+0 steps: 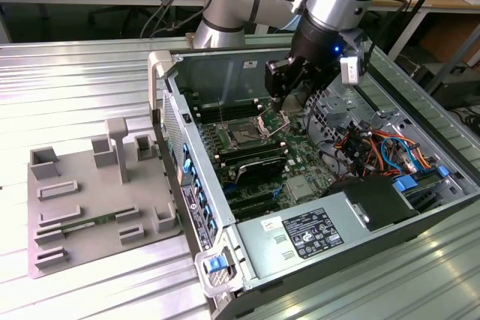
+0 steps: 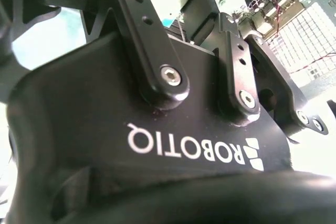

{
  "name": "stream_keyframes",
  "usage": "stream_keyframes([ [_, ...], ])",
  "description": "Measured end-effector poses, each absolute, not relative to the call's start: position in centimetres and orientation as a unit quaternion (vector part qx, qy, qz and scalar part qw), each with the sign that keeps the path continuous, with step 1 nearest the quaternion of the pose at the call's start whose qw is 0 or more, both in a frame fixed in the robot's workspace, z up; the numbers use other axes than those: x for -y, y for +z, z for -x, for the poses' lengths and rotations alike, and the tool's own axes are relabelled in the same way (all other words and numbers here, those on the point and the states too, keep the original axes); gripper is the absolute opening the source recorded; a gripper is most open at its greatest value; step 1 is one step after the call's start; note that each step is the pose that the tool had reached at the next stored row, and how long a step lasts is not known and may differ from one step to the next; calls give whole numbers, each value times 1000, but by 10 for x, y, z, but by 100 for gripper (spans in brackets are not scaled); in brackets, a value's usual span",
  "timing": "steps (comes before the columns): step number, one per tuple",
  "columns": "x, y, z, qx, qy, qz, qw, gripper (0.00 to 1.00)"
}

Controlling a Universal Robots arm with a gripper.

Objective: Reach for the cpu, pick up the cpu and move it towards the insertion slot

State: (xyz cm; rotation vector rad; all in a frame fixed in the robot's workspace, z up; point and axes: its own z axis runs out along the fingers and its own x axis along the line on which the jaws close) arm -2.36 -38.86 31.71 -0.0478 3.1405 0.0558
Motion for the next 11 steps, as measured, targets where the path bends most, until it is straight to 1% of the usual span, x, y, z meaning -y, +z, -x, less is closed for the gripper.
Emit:
stream_keyframes([
  [11,379,316,20,-1000,18,15,0,55],
])
